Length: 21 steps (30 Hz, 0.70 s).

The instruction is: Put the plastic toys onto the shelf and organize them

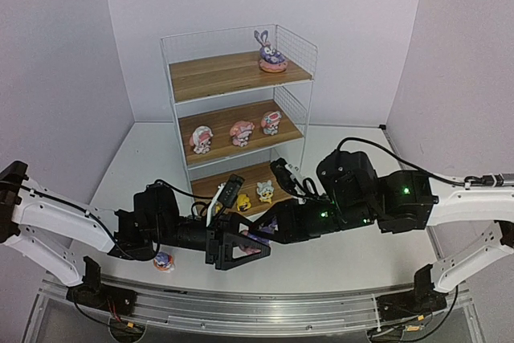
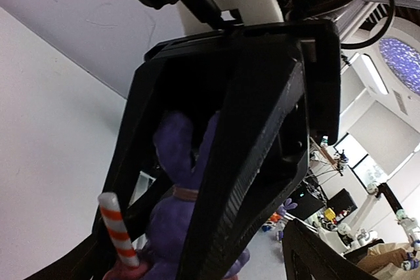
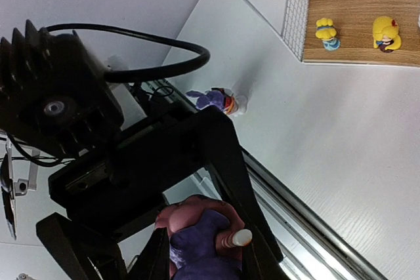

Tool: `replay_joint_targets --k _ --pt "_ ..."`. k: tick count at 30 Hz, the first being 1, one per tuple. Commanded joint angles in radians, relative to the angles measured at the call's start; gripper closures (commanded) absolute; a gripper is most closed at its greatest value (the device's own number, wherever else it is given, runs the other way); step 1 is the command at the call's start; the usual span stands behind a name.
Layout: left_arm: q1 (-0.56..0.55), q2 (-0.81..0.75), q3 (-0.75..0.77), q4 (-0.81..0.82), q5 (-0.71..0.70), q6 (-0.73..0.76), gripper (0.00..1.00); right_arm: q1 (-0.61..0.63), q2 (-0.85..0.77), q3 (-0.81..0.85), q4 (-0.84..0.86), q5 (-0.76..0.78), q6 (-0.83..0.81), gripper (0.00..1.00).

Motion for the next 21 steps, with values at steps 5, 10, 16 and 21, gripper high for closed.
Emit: replay_joint_targets --k 5,10,16,21 --pt "-0.003 0.004 -0.009 0.207 0.152 0.022 0.56 0.004 -0.041 -0.013 0.087 -0.031 0.005 1.0" --pt "-0.003 0.011 -0.006 0.208 0.174 0.022 0.91 0.004 -0.057 -0.018 0.087 -0.026 -0.01 0.91" --pt "-0.004 0.029 -0.016 0.301 0.197 -0.009 1.0 0.005 -0.111 -0.069 0.182 -0.023 -0.133 0.5" --pt "-0.004 0.032 -0.022 0.393 0.213 -0.038 1.0 0.004 -0.174 -0.194 0.432 -0.104 -0.233 0.25"
